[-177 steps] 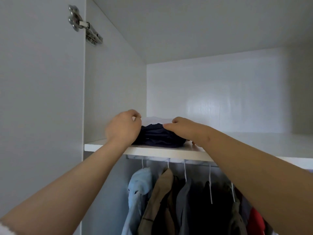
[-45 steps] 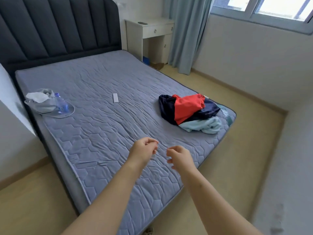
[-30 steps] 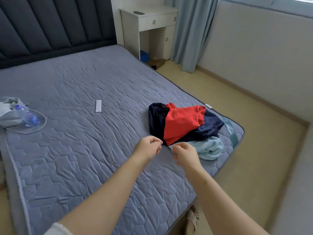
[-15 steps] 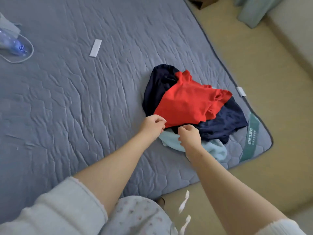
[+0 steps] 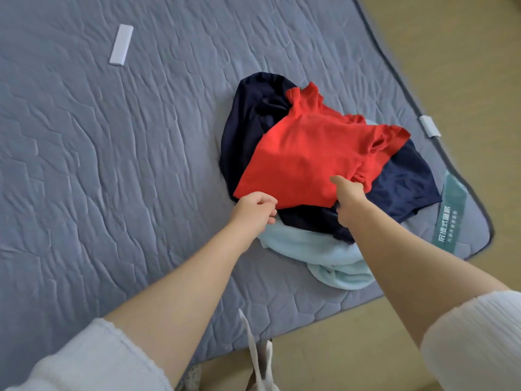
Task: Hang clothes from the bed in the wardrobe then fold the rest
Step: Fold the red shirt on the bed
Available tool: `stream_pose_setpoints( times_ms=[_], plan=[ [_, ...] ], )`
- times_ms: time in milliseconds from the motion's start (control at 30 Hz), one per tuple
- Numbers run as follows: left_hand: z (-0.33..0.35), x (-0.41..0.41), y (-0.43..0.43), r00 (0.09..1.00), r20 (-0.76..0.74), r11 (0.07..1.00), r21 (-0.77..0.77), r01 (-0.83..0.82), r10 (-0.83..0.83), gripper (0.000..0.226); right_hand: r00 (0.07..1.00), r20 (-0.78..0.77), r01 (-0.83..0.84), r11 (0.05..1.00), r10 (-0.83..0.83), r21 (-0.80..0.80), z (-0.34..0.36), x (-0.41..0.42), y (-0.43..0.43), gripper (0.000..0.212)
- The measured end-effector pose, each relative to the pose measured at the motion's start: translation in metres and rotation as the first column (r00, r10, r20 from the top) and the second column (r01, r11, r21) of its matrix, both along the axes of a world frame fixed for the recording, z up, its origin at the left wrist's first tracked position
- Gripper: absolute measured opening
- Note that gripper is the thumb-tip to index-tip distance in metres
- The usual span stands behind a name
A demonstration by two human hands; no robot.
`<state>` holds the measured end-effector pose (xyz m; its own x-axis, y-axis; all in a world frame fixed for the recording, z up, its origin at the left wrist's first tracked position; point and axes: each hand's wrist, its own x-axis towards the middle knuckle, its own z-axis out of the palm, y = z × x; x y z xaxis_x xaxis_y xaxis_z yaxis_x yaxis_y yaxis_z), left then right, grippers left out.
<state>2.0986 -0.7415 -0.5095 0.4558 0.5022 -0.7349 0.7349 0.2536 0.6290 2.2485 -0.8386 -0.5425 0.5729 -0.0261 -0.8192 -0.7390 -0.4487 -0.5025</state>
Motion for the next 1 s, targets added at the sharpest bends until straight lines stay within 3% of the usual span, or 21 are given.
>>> stream_pose_setpoints(
  times_ms=[133,300,433,567,667,767,867,1000],
  plan=[
    [-0.003,-0.005,0.005,0.999,-0.035,1.000,-0.014,-0.027,0.026,0.020,1.000,-0.002,-0.022,0.998,0.022,0.055,-0.005,-0.003,0.006,0.052],
    [0.009,-0.024,0.017,0.999,-0.022,0.999,0.017,-0.037,0.037,0.022,0.975,0.181,-0.146,0.985,0.128,0.094,0.017,-0.032,0.029,0.007],
    [0.035,-0.048,0.033,0.999,0.028,0.998,0.061,-0.035,0.033,0.029,0.922,0.331,-0.253,0.959,0.200,0.127,0.058,-0.064,0.052,0.014],
    [0.069,-0.084,0.054,0.991,0.126,0.995,0.087,-0.051,0.040,0.025,0.897,0.382,-0.308,0.933,0.221,0.183,0.108,-0.108,0.073,0.018],
    [0.096,-0.117,0.069,0.979,0.196,0.994,0.104,0.029,-0.049,0.019,0.870,0.418,-0.370,0.907,0.262,0.203,0.150,-0.149,0.090,0.020],
    [0.131,-0.153,0.079,0.941,0.288,0.975,0.180,0.130,-0.178,0.055,0.837,0.470,-0.430,0.867,0.279,0.253,0.194,-0.196,0.109,0.017],
    [0.161,-0.191,0.088,0.933,0.267,0.905,0.410,0.116,-0.241,0.072,0.818,0.508,-0.474,0.816,0.270,0.330,0.235,-0.242,0.127,0.021],
    [0.198,-0.246,0.108,0.972,0.220,0.804,0.592,-0.063,-0.086,0.033,0.844,0.457,-0.501,0.718,0.281,0.483,0.276,-0.293,0.143,0.022]
  ],
)
